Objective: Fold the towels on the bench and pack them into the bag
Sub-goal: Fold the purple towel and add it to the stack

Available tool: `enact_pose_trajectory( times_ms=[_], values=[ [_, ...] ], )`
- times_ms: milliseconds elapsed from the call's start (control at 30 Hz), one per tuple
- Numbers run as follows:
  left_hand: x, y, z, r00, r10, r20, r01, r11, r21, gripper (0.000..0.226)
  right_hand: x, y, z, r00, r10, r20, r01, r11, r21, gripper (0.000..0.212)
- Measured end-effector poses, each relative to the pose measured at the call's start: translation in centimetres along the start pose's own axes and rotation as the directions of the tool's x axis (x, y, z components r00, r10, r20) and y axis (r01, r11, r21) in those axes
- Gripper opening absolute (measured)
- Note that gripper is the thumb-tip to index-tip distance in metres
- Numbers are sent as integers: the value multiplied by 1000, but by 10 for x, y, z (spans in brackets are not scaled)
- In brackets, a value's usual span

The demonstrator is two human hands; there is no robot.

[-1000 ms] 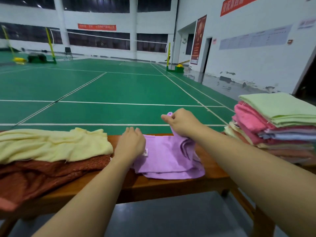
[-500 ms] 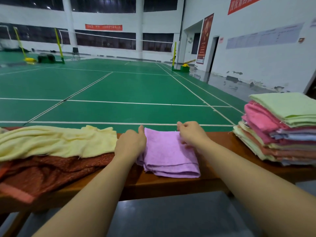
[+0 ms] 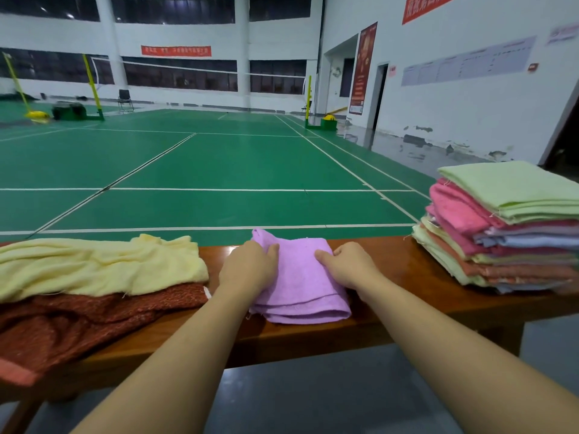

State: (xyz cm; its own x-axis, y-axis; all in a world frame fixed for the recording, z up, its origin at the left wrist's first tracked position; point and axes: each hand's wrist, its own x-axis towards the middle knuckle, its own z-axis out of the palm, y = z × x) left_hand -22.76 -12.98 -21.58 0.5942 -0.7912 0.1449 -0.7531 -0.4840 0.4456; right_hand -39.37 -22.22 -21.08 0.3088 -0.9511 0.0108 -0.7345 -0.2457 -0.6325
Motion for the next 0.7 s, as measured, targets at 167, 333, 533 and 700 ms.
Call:
enact_pose_trajectory(
  times_ms=[167,333,533,700],
  values=[
    [-2,11,5,997,-13,72,24,986,-162,55,2,14,-1,988,-77,-136,63,992,-105,47],
    [0,50,22,988,-1,152,74,877,-475,42,19,38,-46,967,-72,-246,9,969,-247,35],
    [-13,122,45,974,152,167,-60,887,-458,48,26,81,-109,935,-77,-345,-126,840,-528,31],
    [-24,144,65,928,361,86,-338,918,-208,48,32,93,-84,981,-125,-148,26,842,-539,67]
  ],
)
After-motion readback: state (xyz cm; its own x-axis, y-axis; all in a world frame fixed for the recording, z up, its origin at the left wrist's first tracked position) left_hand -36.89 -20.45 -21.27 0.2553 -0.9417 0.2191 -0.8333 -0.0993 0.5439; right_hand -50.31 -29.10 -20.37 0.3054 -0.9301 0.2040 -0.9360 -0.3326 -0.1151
